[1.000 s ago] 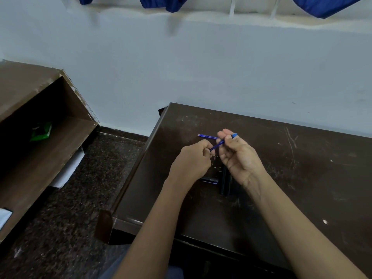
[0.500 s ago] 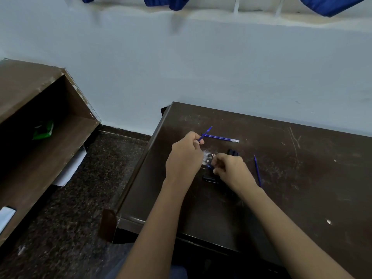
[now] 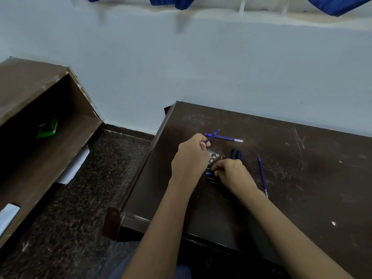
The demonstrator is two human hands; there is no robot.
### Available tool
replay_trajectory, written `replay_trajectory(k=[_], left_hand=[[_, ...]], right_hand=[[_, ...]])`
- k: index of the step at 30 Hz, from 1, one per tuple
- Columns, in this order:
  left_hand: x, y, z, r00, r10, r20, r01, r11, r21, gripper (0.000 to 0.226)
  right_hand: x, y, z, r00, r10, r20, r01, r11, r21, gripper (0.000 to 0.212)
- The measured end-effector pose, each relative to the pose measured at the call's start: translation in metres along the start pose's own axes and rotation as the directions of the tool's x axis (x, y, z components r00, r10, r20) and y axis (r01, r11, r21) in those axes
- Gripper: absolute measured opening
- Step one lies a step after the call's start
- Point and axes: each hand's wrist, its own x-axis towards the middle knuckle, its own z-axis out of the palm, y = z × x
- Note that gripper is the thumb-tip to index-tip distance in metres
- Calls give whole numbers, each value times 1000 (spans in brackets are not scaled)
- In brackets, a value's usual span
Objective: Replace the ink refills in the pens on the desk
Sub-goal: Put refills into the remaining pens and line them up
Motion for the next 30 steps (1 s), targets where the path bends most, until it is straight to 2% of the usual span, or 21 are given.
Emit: replay_trajectory(k=[2, 3, 4, 5, 6, 7, 8, 11, 14, 17, 20, 22, 24, 26, 27, 28, 30], left_hand=[[0, 1, 0, 1000, 4, 6, -4, 1000, 3, 24], [0, 1, 0, 1000, 1, 14, -1, 1000, 4, 24], [0, 2, 0, 1000, -4, 27, 4, 1000, 12, 24], [0, 3, 0, 999, -10, 48, 8, 999, 31, 24], [0, 3, 1, 997, -13, 72, 10, 999, 54, 25], [0, 4, 1, 995, -18, 96, 11, 998, 68, 25], [0, 5, 2, 993, -23, 120, 15, 998, 67, 26], [-2, 10, 3, 976, -49, 211, 39, 998, 48, 26], [-3, 16, 4, 956, -79, 283, 72, 997, 35, 26], [-3, 17, 6, 960, -90, 265, 94, 996, -4, 21], [-4, 14, 6, 985, -69, 156, 74, 997, -23, 23], [-3, 14, 4, 986, -76, 147, 76, 997, 8, 26], [-3, 13, 4, 980, -91, 178, 90, 996, 14, 24], [-3, 14, 3, 975, -109, 194, 111, 994, 3, 24], [-3, 13, 3, 973, -117, 197, 118, 993, 7, 24], [-3, 13, 3, 973, -121, 196, 121, 993, 11, 24], [-2, 13, 2, 975, -119, 188, 119, 993, 11, 24]], right_hand=[[-4, -7, -10, 998, 24, -64, -10, 978, 208, 20], [-7, -13, -17, 994, 60, -86, -21, 917, 399, 19], [-11, -20, -26, 993, 103, -62, -42, 780, 624, 19], [-13, -27, -34, 992, 123, 0, -73, 586, 807, 20], [-15, -32, -41, 991, 119, 57, -101, 403, 910, 20], [-16, -35, -45, 990, 105, 91, -117, 279, 953, 20], [-17, -39, -47, 990, 96, 107, -125, 210, 970, 17], [-18, -42, -47, 981, 159, 113, -135, 136, 981, 8], [-8, -39, -52, 950, 300, 90, -94, 0, 996, 10], [5, -36, -63, 931, 357, 75, -90, 27, 996, 17], [3, -43, -62, 961, 214, 172, -197, 99, 975, 16], [2, -47, -58, 962, 154, 225, -244, 116, 963, 14], [12, -44, -61, 963, 195, 185, -208, 105, 972, 17], [27, -38, -70, 963, 254, 84, -127, 155, 980, 22], [35, -33, -74, 962, 274, 20, -86, 234, 969, 24], [42, -28, -76, 960, 276, -55, -49, 358, 932, 24], [54, -16, -77, 959, 203, -200, 5, 689, 724, 23]])
